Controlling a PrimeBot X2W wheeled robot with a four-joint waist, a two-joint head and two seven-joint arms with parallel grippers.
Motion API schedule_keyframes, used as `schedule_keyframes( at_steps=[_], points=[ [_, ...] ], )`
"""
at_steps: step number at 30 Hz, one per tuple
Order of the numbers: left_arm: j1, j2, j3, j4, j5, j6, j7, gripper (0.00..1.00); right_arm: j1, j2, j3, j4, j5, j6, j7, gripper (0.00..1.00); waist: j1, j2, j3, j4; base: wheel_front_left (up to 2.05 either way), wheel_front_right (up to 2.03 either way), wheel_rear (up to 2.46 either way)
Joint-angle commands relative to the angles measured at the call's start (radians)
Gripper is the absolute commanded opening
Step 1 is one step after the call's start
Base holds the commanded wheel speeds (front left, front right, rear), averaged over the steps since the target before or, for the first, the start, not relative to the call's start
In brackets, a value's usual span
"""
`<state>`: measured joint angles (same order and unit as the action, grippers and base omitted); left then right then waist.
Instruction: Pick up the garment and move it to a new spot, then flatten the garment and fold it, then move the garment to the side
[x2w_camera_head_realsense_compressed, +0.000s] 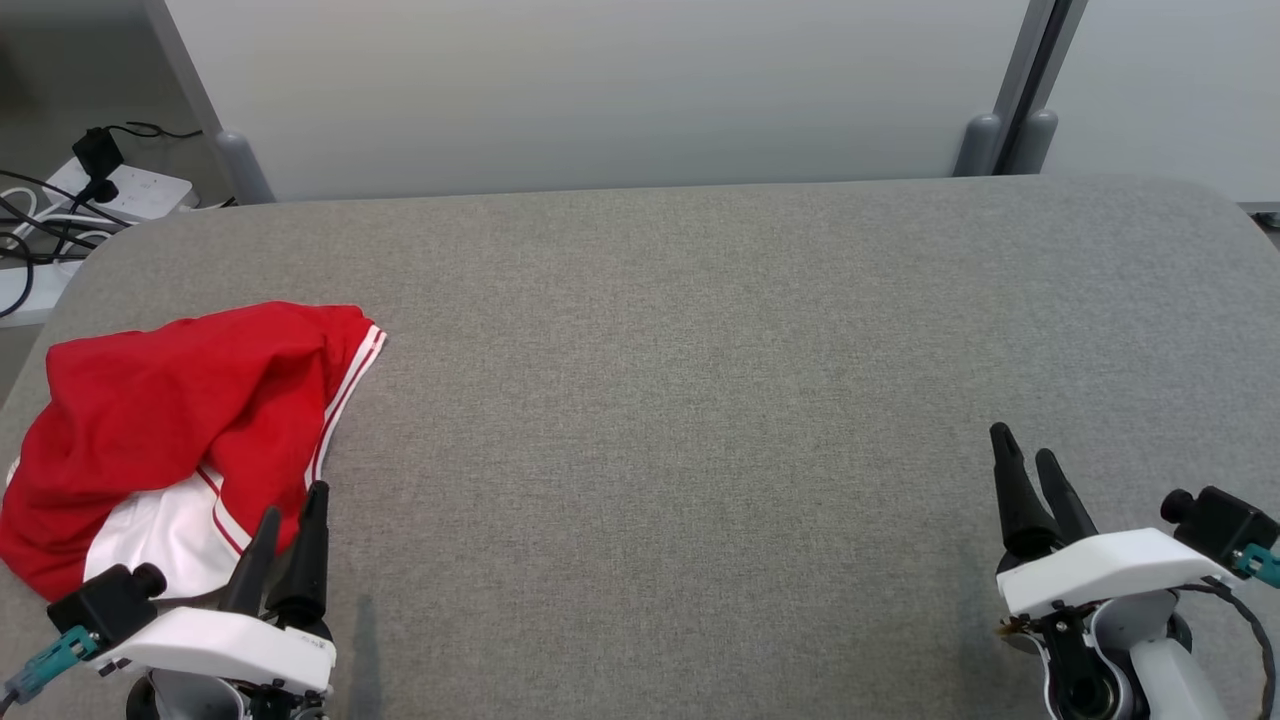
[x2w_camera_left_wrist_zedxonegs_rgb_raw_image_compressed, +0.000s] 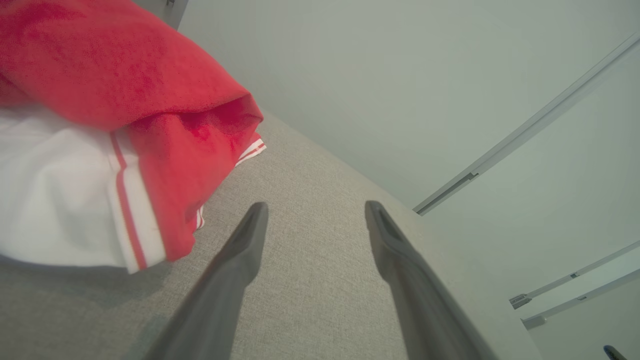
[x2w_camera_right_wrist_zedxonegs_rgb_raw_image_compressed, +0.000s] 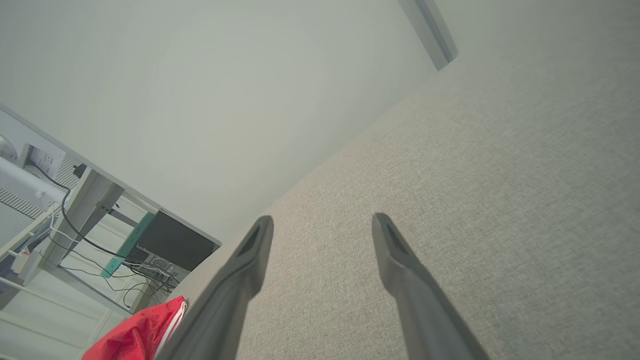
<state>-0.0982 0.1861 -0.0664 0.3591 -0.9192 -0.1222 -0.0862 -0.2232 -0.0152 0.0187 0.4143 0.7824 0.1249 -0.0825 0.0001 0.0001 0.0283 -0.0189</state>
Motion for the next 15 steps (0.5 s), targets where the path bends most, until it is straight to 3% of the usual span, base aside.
schedule_keyframes(
  at_steps=[1,15],
  points=[
    [-0.069,0.034,0.014,-0.03,0.022,-0.005,-0.012,1.0,-0.063,-0.014,0.022,-0.019,-0.029,0.004,-0.016,1.0,-0.0001,-0.0001,0.0,-0.001,0.0,0.0,0.0],
    [-0.091,0.061,-0.046,-0.029,0.201,-0.006,-0.053,1.0,-0.11,-0.019,0.055,0.009,-0.201,0.004,-0.057,1.0,-0.0001,-0.0001,-0.003,-0.01,0.0,0.0,0.0]
  ],
)
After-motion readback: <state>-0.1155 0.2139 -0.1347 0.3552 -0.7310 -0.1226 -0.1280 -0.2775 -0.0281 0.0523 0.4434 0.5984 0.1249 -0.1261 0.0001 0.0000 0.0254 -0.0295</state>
